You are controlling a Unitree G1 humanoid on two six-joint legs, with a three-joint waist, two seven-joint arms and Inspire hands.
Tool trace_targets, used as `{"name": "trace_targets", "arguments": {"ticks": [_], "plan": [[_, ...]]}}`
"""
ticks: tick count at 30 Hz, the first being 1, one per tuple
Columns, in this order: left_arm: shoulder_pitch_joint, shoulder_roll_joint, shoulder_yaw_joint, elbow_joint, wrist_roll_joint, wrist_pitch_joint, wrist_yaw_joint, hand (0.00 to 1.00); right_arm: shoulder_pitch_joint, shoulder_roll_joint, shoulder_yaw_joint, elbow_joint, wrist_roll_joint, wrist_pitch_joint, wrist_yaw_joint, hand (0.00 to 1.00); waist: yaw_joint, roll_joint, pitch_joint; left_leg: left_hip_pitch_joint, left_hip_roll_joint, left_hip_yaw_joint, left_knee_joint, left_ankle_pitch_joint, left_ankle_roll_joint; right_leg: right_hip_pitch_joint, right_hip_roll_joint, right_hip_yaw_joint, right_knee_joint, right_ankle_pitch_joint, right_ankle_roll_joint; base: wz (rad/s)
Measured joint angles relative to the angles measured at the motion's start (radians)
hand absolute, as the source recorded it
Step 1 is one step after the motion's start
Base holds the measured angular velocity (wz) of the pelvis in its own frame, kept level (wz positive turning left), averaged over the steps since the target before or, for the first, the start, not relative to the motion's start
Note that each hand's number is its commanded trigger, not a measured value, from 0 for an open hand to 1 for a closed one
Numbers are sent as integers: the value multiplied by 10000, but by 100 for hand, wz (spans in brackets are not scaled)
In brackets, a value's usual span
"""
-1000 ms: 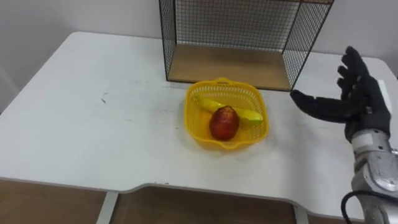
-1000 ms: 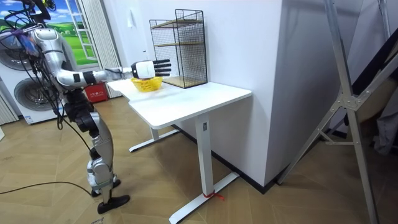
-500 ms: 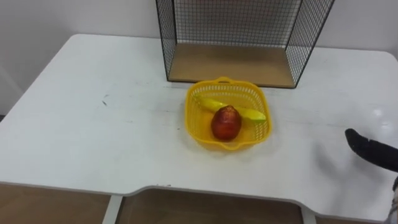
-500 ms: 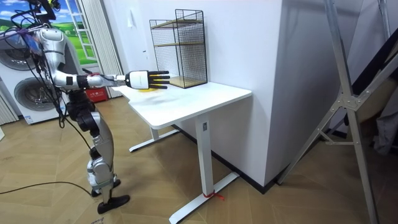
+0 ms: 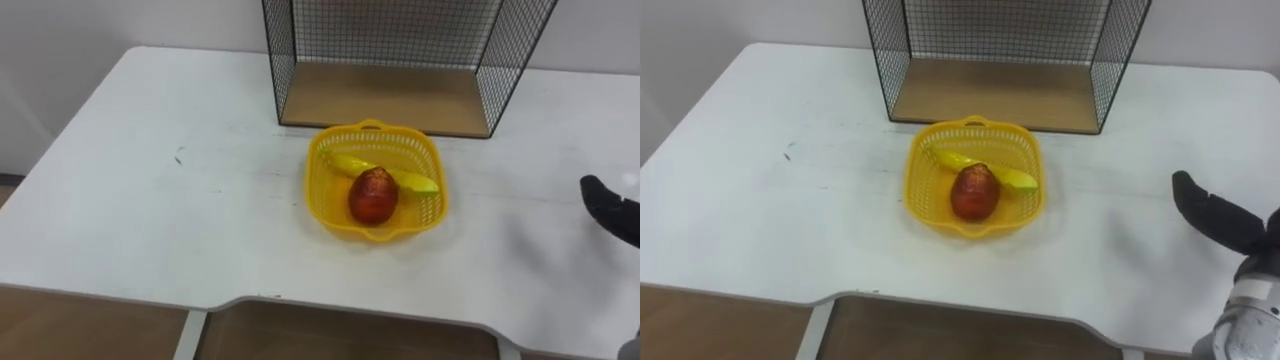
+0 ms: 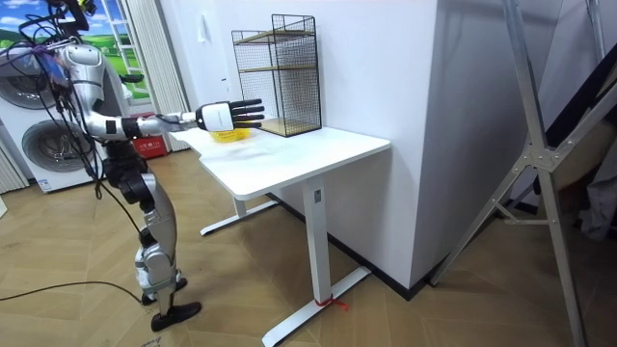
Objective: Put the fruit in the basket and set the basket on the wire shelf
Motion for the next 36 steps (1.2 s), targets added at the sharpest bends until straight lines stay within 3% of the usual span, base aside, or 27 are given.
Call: {"name": "trace_targets", "arguments": {"ticks": [5,9,14,20,27,29,36], "plan": [[-308,-23,-1580,-165,-10,-29,-1238,0,-193,190,475,1,841,-106,784,0,-94,-83,23,-5,6,64,20,0,1,-37,-14,110,8,0,0,-4],[-625,-19,-2222,-168,-430,-228,-2132,0,-366,337,780,2,1463,-166,1215,0,-274,-150,22,22,0,84,-7,1,3,-20,-11,114,14,0,2,-2],[-734,-100,-3568,-87,-1752,-309,-3558,0,-508,465,1387,237,1669,-430,1938,0,-400,-199,54,72,13,316,-2,1,3,-54,8,271,1,3,-3,-10],[-787,-141,-4762,496,-3208,-325,-4980,0,-664,634,2105,521,1795,-431,2396,0,-633,-247,82,115,21,418,-24,2,2,-123,21,413,35,3,-2,-7],[-1019,-267,-5586,1010,-4740,-194,-6863,0,-906,890,2660,521,1900,-425,2886,0,-740,-285,74,34,63,562,-8,2,3,-329,19,614,178,13,5,-9],[-1034,-418,-5705,1083,-4842,-137,-7416,0,-967,929,2785,522,1898,-425,3090,0,-849,-285,74,33,63,572,-8,2,3,-338,1,625,181,18,12,0],[-1158,-463,-6019,2125,-4848,-50,-8139,0,-1036,941,3204,636,2039,-412,3361,0,-845,-292,81,191,87,635,-33,2,3,-215,-3,671,171,22,7,-2]]}}
